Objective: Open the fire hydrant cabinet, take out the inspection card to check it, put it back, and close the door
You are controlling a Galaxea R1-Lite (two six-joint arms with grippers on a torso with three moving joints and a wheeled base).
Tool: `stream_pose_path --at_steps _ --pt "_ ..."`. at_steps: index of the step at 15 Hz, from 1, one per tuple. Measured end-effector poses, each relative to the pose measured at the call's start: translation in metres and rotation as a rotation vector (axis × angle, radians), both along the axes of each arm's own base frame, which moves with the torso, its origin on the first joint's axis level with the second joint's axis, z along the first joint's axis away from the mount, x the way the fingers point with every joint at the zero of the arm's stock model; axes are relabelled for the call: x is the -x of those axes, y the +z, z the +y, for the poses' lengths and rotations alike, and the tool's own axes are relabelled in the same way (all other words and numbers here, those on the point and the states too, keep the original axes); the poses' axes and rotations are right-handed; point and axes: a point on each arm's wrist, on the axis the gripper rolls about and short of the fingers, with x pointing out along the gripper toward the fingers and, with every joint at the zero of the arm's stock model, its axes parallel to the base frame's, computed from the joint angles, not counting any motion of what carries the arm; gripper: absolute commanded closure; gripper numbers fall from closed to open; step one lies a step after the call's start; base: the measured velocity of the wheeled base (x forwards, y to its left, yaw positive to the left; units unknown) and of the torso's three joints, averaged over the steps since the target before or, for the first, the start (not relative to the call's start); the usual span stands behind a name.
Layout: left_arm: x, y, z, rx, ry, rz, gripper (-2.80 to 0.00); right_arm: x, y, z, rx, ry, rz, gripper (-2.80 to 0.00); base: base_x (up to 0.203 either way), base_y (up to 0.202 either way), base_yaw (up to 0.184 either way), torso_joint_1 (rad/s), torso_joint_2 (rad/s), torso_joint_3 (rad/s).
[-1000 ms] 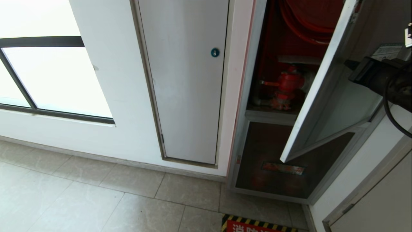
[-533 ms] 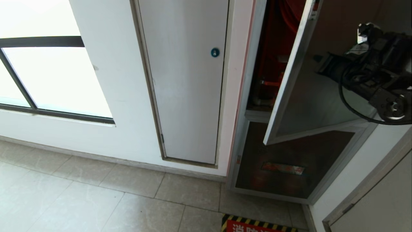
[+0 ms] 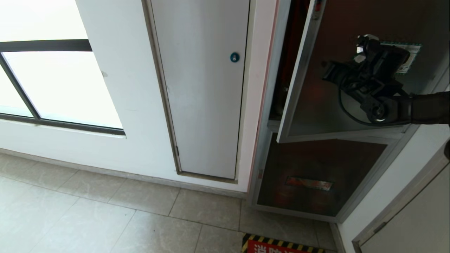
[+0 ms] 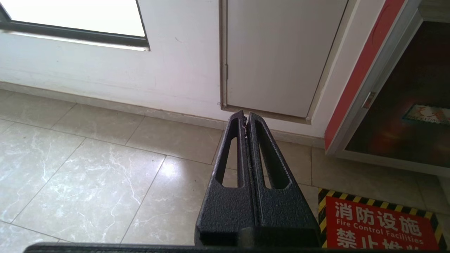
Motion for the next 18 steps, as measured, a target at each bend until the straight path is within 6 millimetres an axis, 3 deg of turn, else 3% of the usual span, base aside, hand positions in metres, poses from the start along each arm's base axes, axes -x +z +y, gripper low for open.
stream_pose_path --at_steps 5,10,14,16,18 --pt "0.000 0.000 0.000 0.000 0.000 0.000 0.00 -0.032 -0.020 0.000 0.012 -0.003 0.009 0.00 0.000 0.000 0.000 0.000 0.00 0.000" --pt "0.000 0.000 0.000 0.000 0.000 0.000 0.00 -0.037 -0.030 0.000 0.022 -0.007 0.033 0.00 0.000 0.000 0.000 0.000 0.00 0.000" --pt "0.000 0.000 0.000 0.000 0.000 0.000 0.00 -0.007 -0.026 -0.001 0.021 -0.008 0.104 0.00 0.000 0.000 0.000 0.000 0.00 0.000" --pt "0.000 0.000 0.000 0.000 0.000 0.000 0.00 0.024 -0.026 -0.001 0.021 -0.007 0.160 0.00 0.000 0.000 0.000 0.000 0.00 0.000" --pt "0.000 0.000 0.000 0.000 0.000 0.000 0.00 0.067 -0.023 -0.001 0.021 -0.006 0.191 0.00 0.000 0.000 0.000 0.000 0.00 0.000"
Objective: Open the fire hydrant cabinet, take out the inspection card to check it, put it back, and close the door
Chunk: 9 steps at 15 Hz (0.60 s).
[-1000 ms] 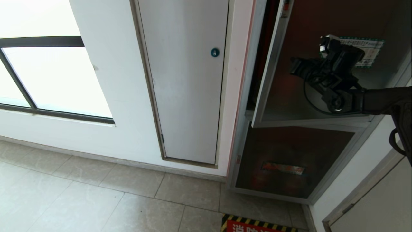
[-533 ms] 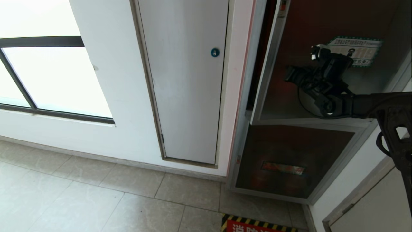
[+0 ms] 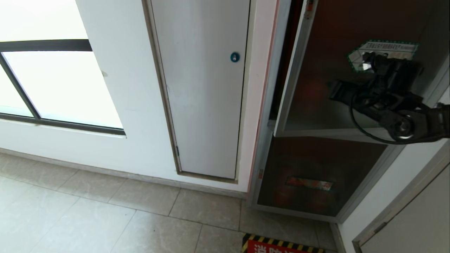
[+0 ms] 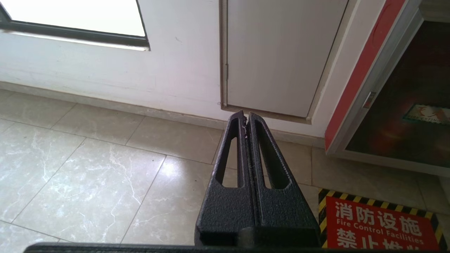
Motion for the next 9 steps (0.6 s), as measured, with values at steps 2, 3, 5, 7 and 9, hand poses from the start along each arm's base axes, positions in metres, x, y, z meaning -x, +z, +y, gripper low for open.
stream_pose_path --at_steps 2,3,5,7,9 --pt "0.000 0.000 0.000 0.000 0.000 0.000 0.00 0.053 0.004 0.000 0.000 0.003 0.020 0.00 0.000 0.000 0.000 0.000 0.00 0.000" --pt "0.000 0.000 0.000 0.000 0.000 0.000 0.00 0.082 0.006 0.001 0.001 0.006 0.019 0.00 0.000 0.000 0.000 0.000 0.00 0.000" --pt "0.000 0.000 0.000 0.000 0.000 0.000 0.00 0.139 0.010 0.001 0.001 0.009 -0.003 0.00 0.000 0.000 0.000 0.000 0.00 0.000" --pt "0.000 0.000 0.000 0.000 0.000 0.000 0.00 0.195 0.013 0.001 0.004 0.018 -0.048 0.00 0.000 0.000 0.000 0.000 0.00 0.000" --pt "0.000 0.000 0.000 0.000 0.000 0.000 0.00 0.248 0.012 0.002 0.010 0.036 -0.086 0.00 0.000 0.000 0.000 0.000 0.00 0.000"
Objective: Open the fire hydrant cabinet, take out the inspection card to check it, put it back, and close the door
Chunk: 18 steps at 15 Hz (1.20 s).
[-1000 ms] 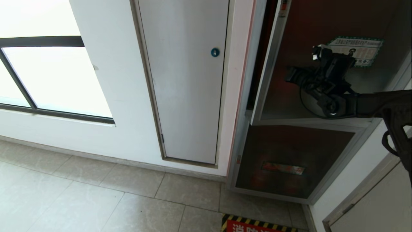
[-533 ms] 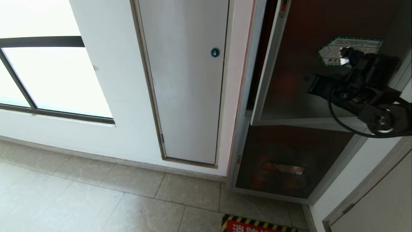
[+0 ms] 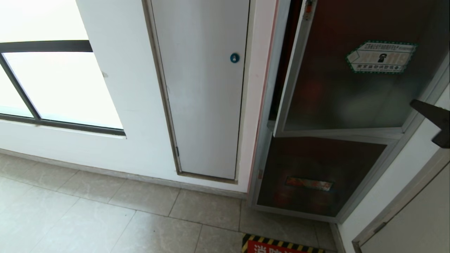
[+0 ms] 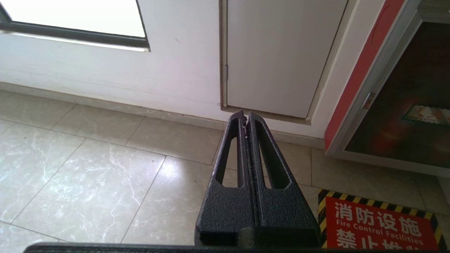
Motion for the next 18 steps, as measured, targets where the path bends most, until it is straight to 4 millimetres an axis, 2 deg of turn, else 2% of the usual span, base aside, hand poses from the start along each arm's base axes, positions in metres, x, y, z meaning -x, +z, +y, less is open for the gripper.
stream_pose_path --at_steps 3,5,8,11,13,18 --pt "0.000 0.000 0.000 0.000 0.000 0.000 0.00 0.071 -0.013 0.001 0.011 0.043 -0.023 0.00 0.000 0.000 0.000 0.000 0.00 0.000" --pt "0.000 0.000 0.000 0.000 0.000 0.000 0.00 0.111 -0.028 0.002 0.017 0.066 -0.031 0.00 0.000 0.000 0.000 0.000 0.00 0.000" --pt "0.000 0.000 0.000 0.000 0.000 0.000 0.00 0.153 -0.068 0.002 0.033 0.082 -0.010 0.00 0.000 0.000 0.000 0.000 0.00 0.000" --pt "0.000 0.000 0.000 0.000 0.000 0.000 0.00 0.168 -0.122 0.002 0.080 0.081 0.045 0.00 0.000 0.000 0.000 0.000 0.00 0.000" --pt "0.000 0.000 0.000 0.000 0.000 0.000 0.00 0.171 -0.150 0.002 0.156 0.048 0.049 0.00 0.000 0.000 0.000 0.000 0.00 0.000" --pt "0.000 0.000 0.000 0.000 0.000 0.000 0.00 0.169 -0.179 -0.003 0.257 -0.167 0.099 0.00 0.000 0.000 0.000 0.000 0.00 0.000"
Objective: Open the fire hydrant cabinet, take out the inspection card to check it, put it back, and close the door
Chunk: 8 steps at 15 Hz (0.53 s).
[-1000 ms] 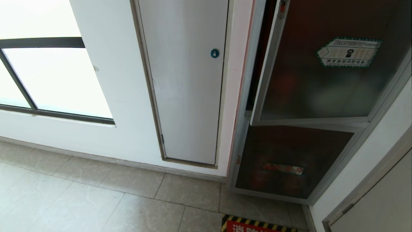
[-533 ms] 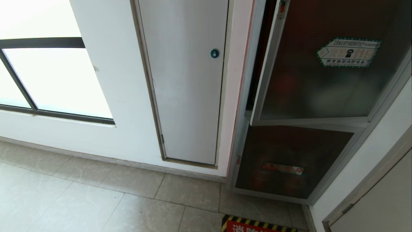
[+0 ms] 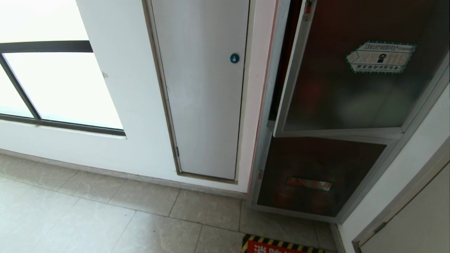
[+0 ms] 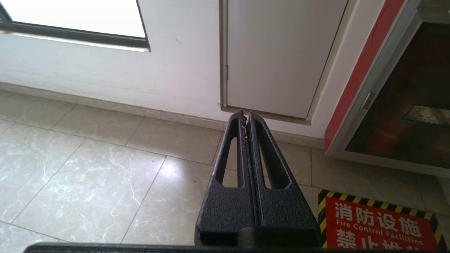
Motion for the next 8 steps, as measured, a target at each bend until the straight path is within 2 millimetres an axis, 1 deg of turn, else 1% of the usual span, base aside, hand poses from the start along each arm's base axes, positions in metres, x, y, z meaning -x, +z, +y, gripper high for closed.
stream_pose_path --at_steps 4,8 --pt "0.0000 0.0000 0.0000 0.000 0.000 0.000 0.00 0.0000 -0.0078 -0.0006 -0.054 -0.023 0.060 0.00 0.000 0.000 0.000 0.000 0.00 0.000" --pt "0.0000 0.0000 0.0000 0.000 0.000 0.000 0.00 0.0002 -0.0075 -0.0006 -0.103 -0.024 0.060 0.00 0.000 0.000 0.000 0.000 0.00 0.000"
